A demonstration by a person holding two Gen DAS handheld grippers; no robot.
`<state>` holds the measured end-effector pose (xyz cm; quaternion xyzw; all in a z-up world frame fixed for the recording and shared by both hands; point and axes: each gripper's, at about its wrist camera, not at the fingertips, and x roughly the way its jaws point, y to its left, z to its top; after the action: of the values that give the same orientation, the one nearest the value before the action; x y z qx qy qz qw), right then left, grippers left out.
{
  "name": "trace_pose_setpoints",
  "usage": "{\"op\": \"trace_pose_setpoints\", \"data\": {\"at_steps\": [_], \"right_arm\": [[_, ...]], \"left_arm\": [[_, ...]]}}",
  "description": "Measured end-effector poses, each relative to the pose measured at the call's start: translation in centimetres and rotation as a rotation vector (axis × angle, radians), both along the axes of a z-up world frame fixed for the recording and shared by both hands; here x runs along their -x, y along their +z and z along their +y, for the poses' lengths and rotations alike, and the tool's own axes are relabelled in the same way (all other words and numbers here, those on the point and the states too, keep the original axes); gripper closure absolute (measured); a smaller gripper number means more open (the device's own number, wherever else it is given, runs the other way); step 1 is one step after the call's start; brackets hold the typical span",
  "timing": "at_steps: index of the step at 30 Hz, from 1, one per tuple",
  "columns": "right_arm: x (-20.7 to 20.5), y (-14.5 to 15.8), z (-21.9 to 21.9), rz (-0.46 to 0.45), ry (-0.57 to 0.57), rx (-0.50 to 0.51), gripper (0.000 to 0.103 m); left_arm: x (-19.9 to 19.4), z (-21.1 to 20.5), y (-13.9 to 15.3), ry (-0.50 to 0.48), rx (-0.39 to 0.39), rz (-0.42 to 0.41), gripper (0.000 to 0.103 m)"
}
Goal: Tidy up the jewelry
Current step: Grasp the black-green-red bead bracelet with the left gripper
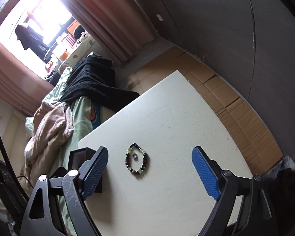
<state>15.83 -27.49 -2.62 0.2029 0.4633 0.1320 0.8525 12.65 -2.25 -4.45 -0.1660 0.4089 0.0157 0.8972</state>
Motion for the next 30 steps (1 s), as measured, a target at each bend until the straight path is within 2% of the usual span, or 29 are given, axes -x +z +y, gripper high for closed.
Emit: {"op": "trace_pose_setpoints", "data": {"at_steps": [5, 7, 11, 17, 26, 30], "right_arm": [[-0.6, -0.5, -0.5, 0.029, -0.012, -0.002, 0.014], [-0.9, -0.9, -0.9, 0.050, -0.024, -0.010, 0.014], [-1.6, -1.5, -2.2, 0.092, -0.058, 0.002, 0.014], [-2.3, -1.9, -3.7, 0.112, -0.080, -0.002, 0.014], [-3.3, -2.5, -4.0, 0.126, -0.082, -0.016, 0.015], [-3.6, -2.7, -3.8, 0.135, -0.077, -0.018, 0.015]], "left_arm": [[-1.0, -1.3, -1.1, -0.042, 0.003, 0.044, 0.004], [-1.3, -1.7, -1.3, -0.028, -0.032, 0.044, 0.005], [-2.2, -2.5, -2.2, -0.063, -0.045, 0.076, 0.023], [-3.7, -3.9, -4.6, -0.113, -0.072, 0.164, 0.037], [-5.3, -4.9, -7.2, -0.120, -0.128, 0.231, 0.050], [-5.9, -5.3, -7.7, -0.110, -0.155, 0.217, 0.054]]}}
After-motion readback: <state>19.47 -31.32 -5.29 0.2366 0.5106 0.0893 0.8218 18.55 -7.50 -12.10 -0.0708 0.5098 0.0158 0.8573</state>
